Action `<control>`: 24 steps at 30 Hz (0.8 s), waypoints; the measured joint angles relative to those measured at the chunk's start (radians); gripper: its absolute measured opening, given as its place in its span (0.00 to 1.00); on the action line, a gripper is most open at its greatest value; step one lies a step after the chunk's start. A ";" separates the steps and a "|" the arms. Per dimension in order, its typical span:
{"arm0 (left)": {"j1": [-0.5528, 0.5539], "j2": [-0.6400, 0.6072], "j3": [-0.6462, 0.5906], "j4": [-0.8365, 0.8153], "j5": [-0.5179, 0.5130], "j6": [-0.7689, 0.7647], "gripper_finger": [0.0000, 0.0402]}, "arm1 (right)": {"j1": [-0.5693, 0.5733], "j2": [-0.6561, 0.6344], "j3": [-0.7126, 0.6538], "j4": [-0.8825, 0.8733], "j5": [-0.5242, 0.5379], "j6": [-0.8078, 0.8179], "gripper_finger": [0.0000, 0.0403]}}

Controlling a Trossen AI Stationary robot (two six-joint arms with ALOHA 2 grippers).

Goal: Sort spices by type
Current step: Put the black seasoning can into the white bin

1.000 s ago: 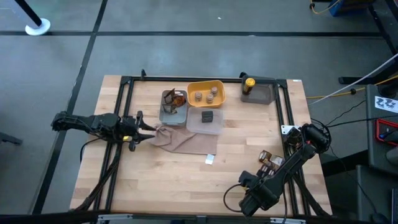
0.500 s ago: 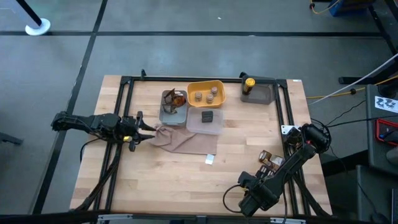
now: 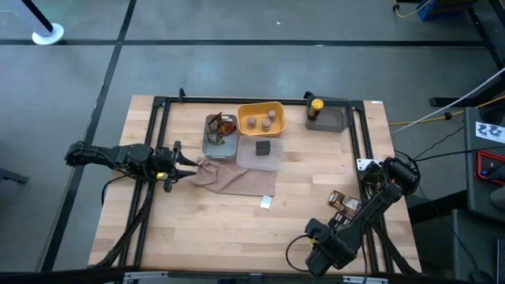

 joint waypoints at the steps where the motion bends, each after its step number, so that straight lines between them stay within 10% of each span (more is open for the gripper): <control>1: 0.000 0.000 0.000 0.000 0.000 0.000 0.32 | 0.007 0.000 0.000 -0.001 -0.007 0.011 0.71; 12: 0.000 0.000 0.000 0.000 0.000 0.000 0.32 | 0.045 0.000 -0.070 0.123 -0.006 0.067 0.98; 24: 0.000 0.000 -0.001 0.000 -0.001 0.000 0.32 | 0.044 0.000 -0.211 0.251 -0.034 0.067 0.92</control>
